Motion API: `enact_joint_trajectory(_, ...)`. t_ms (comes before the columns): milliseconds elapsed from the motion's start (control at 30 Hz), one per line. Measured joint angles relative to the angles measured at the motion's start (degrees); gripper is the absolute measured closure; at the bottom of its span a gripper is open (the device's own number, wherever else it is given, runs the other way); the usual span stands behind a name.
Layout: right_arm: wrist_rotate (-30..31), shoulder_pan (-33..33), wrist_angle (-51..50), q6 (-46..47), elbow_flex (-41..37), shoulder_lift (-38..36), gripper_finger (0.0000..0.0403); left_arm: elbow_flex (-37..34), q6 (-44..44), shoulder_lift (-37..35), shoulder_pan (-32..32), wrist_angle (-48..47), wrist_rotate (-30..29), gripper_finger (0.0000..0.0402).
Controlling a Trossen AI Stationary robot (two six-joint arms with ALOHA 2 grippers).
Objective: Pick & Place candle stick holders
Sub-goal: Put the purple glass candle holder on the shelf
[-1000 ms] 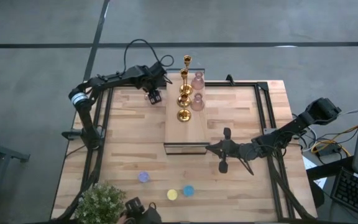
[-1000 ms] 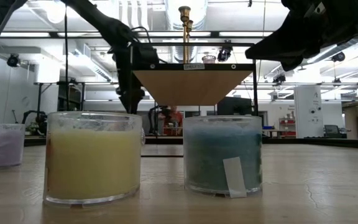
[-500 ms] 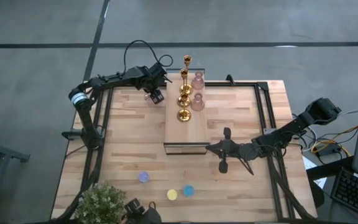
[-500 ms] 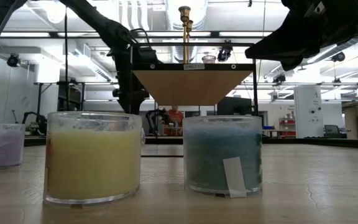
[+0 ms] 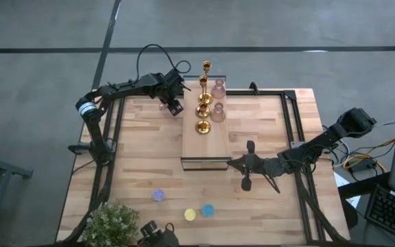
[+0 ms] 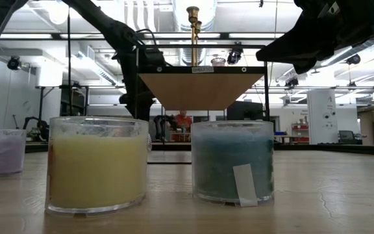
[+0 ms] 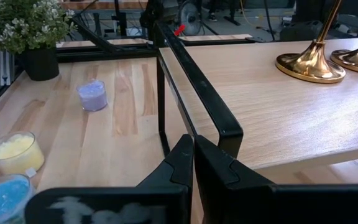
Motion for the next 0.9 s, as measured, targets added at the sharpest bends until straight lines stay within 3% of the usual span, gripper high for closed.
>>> enact_joint_trajectory(467,0.02,-0.04,0.02,0.03,0.00,0.00,0.0394,-5.15,-1.29,0.00,-0.07,6.62,-0.82,0.0204)
enact_joint_trajectory(733,0.02,-0.04,0.02,0.00,0.00,0.00,0.0394,-6.53,-1.26,0.04,0.00,4.35,-13.74,0.0204)
enact_joint_trajectory(900,0.03,-0.02,0.04,0.00,0.00,0.00,0.0394,-7.21,-1.05,0.04,-0.04,3.89,-14.54,0.0214)
